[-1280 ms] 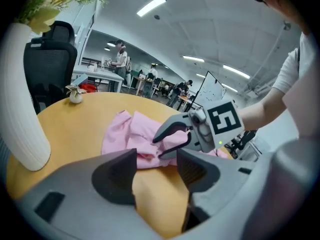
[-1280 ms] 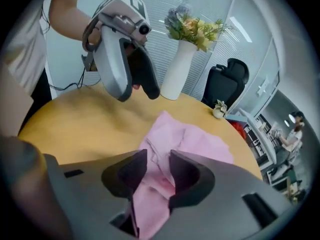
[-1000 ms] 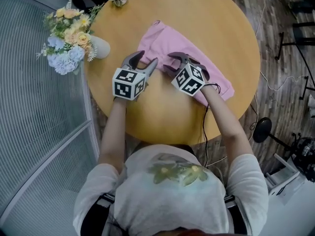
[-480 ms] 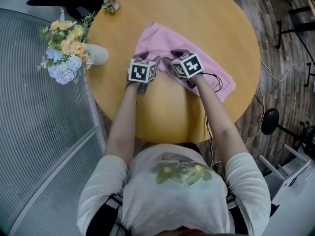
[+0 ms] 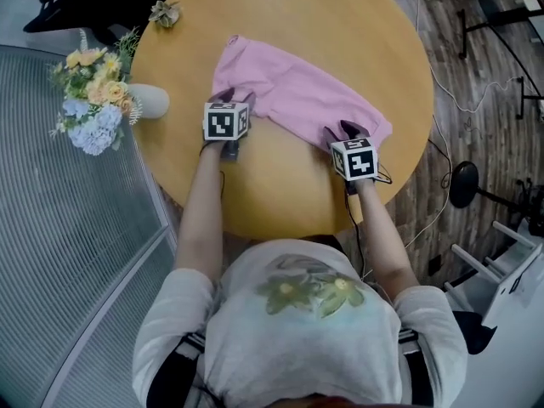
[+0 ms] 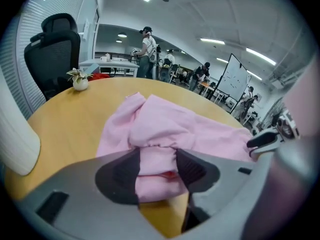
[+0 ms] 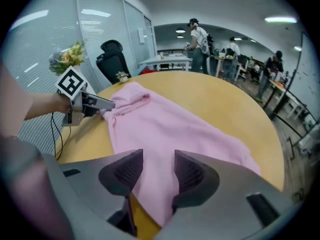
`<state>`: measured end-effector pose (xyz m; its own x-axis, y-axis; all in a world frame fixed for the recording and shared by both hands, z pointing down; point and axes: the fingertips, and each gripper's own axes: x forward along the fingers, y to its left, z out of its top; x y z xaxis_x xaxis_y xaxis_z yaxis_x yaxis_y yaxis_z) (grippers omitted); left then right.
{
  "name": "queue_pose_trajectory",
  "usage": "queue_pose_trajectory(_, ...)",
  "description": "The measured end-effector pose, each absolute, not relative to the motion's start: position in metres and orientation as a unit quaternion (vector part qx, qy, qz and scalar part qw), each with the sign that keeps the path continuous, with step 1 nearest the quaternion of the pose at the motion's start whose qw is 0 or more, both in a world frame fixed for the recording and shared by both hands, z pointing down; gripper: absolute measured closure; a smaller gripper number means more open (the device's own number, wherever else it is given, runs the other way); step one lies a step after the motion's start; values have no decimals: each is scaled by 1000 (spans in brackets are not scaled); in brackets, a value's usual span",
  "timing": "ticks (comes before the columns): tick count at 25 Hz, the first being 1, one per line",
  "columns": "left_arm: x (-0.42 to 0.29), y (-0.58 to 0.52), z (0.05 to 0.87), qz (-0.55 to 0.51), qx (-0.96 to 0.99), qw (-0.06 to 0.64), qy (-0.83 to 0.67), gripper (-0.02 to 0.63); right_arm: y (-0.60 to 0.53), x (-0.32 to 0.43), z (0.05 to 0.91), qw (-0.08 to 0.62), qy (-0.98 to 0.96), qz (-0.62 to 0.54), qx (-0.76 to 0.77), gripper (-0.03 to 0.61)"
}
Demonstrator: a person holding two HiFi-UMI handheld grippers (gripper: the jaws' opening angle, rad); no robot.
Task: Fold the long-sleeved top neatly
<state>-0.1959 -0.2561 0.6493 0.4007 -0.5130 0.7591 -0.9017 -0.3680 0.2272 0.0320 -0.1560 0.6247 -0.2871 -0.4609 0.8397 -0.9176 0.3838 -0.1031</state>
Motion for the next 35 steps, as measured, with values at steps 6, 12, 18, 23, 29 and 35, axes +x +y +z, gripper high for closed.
queue_pose_trajectory(6,-212,-220,650,307,746,344,-480,382,-82,70,652,396,-684,340,510,390)
queue_pose_trajectory(12,-232,-156,653,308,710,368,-515,382,-65,75,621,378,-680,310,546,390)
queue_pose_trajectory(18,-245,-111,651,302,689,377,-540,382,-36,116,658,341,-648,381,564,402)
queue_pose_trajectory(23,-245,-103,651,299,684,374,-550,382,-35,117,654,323,-657,397,554,402)
queue_pose_trajectory(29,-247,-87,648,293,677,384,-556,382,-36,127,634,271,-651,418,573,402)
queue_pose_trajectory(35,-253,-78,624,277,690,384,-548,380,-28,135,623,258,-655,413,578,402)
